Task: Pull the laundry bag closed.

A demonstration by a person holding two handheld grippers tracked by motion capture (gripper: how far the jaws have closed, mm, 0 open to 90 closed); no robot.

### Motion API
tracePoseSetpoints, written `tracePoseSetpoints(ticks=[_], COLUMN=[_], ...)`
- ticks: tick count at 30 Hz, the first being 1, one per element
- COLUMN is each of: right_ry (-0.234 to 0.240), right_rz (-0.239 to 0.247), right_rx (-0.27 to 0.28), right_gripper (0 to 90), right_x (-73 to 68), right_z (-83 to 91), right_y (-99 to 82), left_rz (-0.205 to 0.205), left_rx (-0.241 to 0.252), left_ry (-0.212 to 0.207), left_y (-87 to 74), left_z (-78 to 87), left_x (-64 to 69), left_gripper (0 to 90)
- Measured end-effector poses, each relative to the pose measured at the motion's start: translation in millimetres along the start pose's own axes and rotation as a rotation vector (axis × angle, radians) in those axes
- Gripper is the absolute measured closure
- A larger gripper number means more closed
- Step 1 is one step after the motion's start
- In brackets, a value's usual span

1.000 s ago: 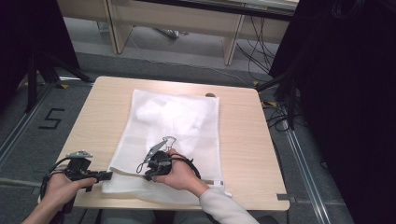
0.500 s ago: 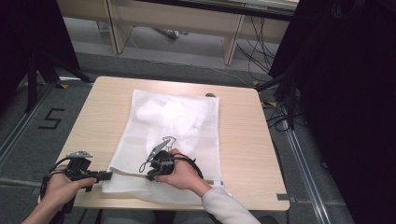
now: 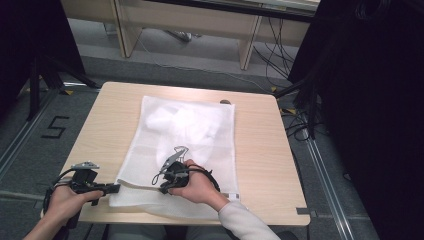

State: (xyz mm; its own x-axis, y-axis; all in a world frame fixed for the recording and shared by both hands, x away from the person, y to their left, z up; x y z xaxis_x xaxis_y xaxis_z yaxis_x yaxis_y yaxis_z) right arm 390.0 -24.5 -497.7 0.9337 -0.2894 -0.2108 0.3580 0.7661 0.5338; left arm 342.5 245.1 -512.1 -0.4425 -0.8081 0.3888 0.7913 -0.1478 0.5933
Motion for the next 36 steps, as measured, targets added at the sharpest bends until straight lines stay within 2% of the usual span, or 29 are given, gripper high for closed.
tracePoseSetpoints(ticks=[1, 2, 5, 6, 8, 12, 13, 14, 16, 24, 32, 34, 36], right_ry=[0.002, -0.022, -0.010, 0.008, -0.010, -0.016, -0.013, 0.013, -0.012, -0.005, -0.023, -0.020, -0.014], right_rz=[0.001, 0.006, 0.005, -0.008, -0.002, 0.001, 0.001, -0.004, -0.009, -0.011, -0.013, 0.003, -0.003], right_rx=[0.003, -0.006, 0.001, -0.003, -0.002, 0.001, 0.001, 0.002, 0.003, -0.001, 0.002, 0.008, 0.011], right_gripper=[82.5, 82.5, 82.5, 82.5, 82.5, 82.5, 82.5, 82.5, 82.5, 82.5, 82.5, 82.5, 82.5], right_x=[0.4, 1.3, 1.5, 1.0, 1.1, 2.3, 2.4, 2.5, 2.0, 3.5, 4.8, 6.1, 5.3], right_z=[0.5, 2.0, 2.2, 3.2, 3.7, 4.5, 5.1, 5.3, 6.5, 8.5, 11.7, 11.5, 12.0], right_y=[0.0, -0.7, -1.4, -1.9, -2.5, -3.7, -4.0, -4.2, -5.0, -7.6, -10.0, -10.0, -10.1], left_rz=[-0.001, -0.001, -0.004, -0.002, -0.003, -0.002, -0.002, -0.001, -0.003, -0.003, -0.006, -0.005, -0.005], left_rx=[0.000, 0.001, 0.001, 0.002, 0.001, 0.001, -0.001, 0.000, -0.001, -0.001, -0.001, -0.003, -0.002], left_ry=[0.003, 0.001, 0.003, 0.001, 0.004, 0.006, 0.006, 0.005, 0.007, 0.010, 0.015, 0.013, 0.013], left_y=[0.0, -0.1, 0.0, 0.0, -0.1, -0.1, -0.2, -0.2, -0.2, -0.2, -0.1, -0.2, -0.2], left_z=[0.0, -0.1, 0.0, -0.2, -0.2, -0.3, -0.3, -0.3, -0.3, -0.2, -0.1, -0.2, -0.3], left_x=[0.1, -0.1, 0.0, 0.1, 0.0, -0.3, -0.4, -0.4, -0.3, -0.5, -0.8, -0.8, -0.8], left_gripper=[85.2, 85.2, 85.3, 85.3, 85.2, 85.2, 85.2, 85.2, 85.2, 85.2, 85.2, 85.1, 85.1])
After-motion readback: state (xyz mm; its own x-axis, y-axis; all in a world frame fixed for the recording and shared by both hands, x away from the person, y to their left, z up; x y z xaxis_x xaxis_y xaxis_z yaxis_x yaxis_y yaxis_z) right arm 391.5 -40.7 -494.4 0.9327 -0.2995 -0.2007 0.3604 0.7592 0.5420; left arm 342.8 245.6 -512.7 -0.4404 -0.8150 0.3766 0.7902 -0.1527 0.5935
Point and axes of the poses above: each handheld gripper's, and its own axes: z roughly backward along the jaws, y roughly out of its top, x roughly to its right, the point moved 2 cm from there along -z, roughly forward along the jaws, and after that the axes turned 2 degrees about y, right-handed, at the moved point
